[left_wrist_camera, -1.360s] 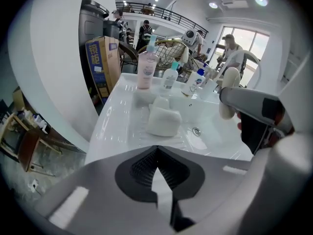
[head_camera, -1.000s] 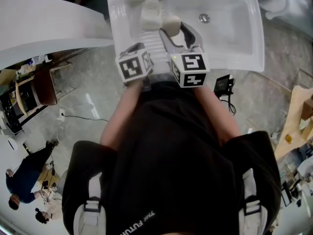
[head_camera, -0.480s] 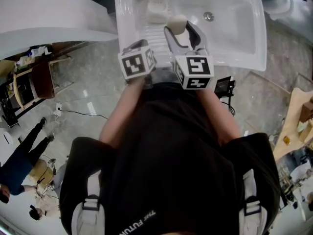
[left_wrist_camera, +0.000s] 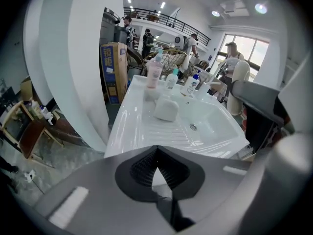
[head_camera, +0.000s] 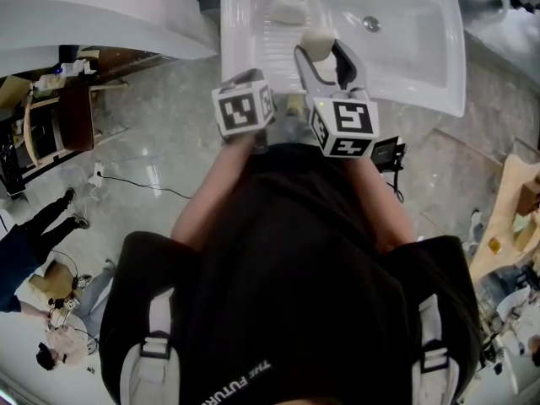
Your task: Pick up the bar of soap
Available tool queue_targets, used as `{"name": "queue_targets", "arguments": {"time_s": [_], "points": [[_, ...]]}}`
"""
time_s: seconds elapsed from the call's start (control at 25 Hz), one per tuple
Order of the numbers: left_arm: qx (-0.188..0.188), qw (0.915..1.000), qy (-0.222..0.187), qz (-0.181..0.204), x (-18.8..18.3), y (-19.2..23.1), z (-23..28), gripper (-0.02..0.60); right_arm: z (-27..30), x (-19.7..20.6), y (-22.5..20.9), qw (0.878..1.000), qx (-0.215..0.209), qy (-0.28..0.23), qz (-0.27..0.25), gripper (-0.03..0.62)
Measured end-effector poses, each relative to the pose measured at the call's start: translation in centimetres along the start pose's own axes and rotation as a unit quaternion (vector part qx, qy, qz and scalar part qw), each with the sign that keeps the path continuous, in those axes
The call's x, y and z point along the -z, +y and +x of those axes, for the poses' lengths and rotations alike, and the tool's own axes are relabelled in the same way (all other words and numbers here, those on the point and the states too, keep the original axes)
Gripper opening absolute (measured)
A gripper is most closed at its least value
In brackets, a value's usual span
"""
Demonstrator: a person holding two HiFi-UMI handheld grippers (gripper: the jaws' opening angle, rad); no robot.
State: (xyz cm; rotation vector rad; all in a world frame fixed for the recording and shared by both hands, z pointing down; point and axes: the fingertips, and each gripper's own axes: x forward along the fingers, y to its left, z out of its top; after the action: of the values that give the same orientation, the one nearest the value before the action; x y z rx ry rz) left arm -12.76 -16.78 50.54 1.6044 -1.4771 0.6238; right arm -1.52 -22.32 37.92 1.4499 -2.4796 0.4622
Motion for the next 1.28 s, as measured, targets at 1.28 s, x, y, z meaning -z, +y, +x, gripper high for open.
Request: {"name": "queue_targets", "arguments": {"time_s": [1.28], "points": [[0.009, 0.9995, -0.028, -0.011, 20.4, 3.4, -15.4, -0.003, -19.9, 6.2, 14.1, 0.999, 0.006, -0.042, -0.016, 0.272]]}}
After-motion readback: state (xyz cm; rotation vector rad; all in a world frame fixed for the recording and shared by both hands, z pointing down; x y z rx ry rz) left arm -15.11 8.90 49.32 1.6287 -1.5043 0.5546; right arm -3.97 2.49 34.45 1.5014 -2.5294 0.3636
